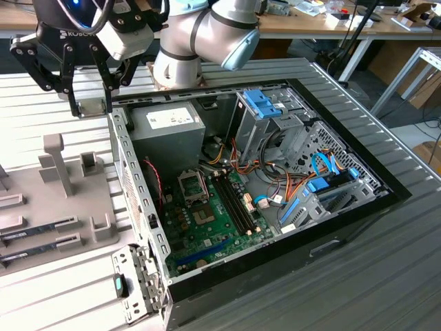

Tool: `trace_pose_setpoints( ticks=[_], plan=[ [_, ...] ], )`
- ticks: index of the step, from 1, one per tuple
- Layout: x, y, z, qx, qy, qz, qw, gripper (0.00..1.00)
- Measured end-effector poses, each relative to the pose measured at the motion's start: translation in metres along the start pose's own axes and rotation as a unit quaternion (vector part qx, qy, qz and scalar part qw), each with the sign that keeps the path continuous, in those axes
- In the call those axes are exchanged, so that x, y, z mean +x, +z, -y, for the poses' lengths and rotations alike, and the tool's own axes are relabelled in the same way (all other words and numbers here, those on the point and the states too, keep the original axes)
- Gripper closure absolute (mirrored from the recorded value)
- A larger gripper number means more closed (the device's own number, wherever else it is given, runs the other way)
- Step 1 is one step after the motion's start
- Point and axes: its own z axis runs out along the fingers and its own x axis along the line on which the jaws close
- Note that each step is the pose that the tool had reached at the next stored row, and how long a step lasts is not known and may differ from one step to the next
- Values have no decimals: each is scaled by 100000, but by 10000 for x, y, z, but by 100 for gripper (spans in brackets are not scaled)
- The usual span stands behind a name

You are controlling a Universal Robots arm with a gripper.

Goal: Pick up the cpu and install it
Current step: 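Pick up the cpu and move it towards the insertion slot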

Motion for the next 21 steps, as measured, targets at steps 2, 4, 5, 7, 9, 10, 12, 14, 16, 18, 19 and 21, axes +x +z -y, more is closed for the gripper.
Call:
trace_pose_setpoints(
  ticks=[2,4,5,7,9,10,12,14,16,18,19,21],
  plan=[
    [-16,1,0,1,-3,-1,100000,53],
    [-38,2,-1,5,0,-6,100000,53],
    [-52,2,-1,4,0,-4,100000,53],
    [-69,4,-1,1,-1,0,100000,53],
    [-90,4,-2,3,-1,-2,100000,53],
    [-98,5,-2,1,-3,-1,100000,53],
    [-114,6,-2,4,-2,1,100000,53],
    [-132,6,-2,4,0,-1,100000,53],
    [-167,8,-3,5,0,-4,100000,53],
    [-187,9,-3,2,1,-1,100000,53],
    [-194,9,-3,3,3,-3,100000,53],
    [-208,10,-3,4,-2,-3,100000,53]
  ],
)
